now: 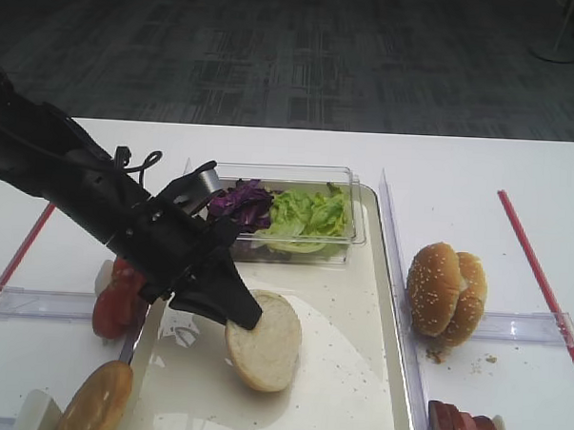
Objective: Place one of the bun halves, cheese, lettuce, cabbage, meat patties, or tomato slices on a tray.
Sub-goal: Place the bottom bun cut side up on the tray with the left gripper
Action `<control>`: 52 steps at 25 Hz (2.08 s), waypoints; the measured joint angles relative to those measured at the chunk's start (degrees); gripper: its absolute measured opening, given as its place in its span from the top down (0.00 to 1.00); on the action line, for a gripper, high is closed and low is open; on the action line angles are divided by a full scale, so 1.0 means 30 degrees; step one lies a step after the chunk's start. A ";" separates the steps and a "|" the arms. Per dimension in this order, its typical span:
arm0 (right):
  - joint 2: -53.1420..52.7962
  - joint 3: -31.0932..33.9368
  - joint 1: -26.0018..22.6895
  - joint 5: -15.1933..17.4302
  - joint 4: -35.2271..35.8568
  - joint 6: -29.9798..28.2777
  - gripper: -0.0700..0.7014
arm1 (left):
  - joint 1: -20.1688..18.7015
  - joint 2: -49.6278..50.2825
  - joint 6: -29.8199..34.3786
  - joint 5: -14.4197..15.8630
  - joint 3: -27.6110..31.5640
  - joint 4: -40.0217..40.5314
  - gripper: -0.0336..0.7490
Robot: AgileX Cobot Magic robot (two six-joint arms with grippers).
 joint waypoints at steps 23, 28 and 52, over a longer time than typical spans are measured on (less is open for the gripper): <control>0.0000 0.0000 0.0000 0.0000 0.0000 0.0000 0.17 | 0.0000 0.0000 -0.0344 -0.0038 0.0000 -0.0043 0.89; 0.0000 0.0000 0.0000 0.0000 0.0000 0.0000 0.17 | 0.0000 0.0000 -0.0350 -0.0038 0.0000 0.0540 0.89; 0.0000 0.0000 0.0000 0.0000 0.0000 0.0000 0.17 | 0.0000 0.0000 -0.0421 -0.0628 0.0000 0.0332 0.89</control>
